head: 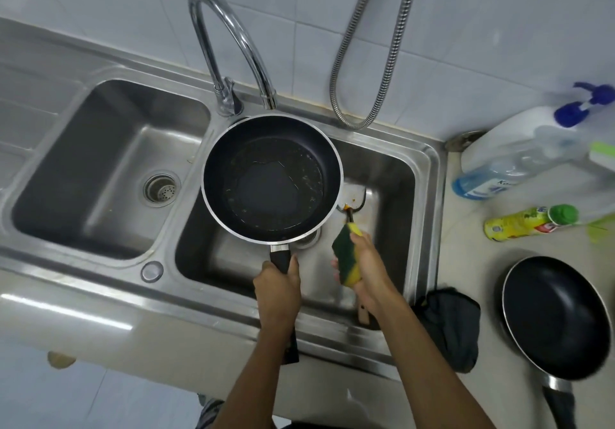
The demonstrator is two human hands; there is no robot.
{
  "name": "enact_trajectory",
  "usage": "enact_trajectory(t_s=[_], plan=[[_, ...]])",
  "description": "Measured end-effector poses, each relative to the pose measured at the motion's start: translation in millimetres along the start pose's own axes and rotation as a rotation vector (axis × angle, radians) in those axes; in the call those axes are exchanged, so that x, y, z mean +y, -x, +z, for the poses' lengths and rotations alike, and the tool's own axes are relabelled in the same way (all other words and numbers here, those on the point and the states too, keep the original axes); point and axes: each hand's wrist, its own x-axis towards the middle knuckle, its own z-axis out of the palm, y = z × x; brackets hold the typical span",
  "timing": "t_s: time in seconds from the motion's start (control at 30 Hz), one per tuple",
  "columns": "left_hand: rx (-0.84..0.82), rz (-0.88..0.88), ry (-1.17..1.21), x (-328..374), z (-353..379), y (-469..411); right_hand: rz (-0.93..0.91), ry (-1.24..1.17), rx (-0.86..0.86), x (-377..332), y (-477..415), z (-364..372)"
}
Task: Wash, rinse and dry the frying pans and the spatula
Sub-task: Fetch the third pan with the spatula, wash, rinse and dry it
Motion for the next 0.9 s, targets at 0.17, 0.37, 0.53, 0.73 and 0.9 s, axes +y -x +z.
enact_trajectory(t_s=[0.17, 0.37, 0.53, 0.73, 0.9], plan=[[0.003, 0.030, 0.004, -1, 2, -1, 0.110, 0.293, 0.111, 17, -30, 37], [0.021, 0.002, -0.011, -2, 3, -2, -0.063, 0.622, 0.222, 12, -70, 52], [0.025, -0.021, 0.008, -1, 2, -3, -0.082, 0.718, 0.241, 11, -81, 42], [-0.008, 0.020, -0.002, 3, 1, 1, -0.091, 0.709, 0.248, 10, -73, 37], [-0.006, 0.006, -0.005, -1, 2, -1, -0.200, 0.558, 0.233, -4, -53, 37]])
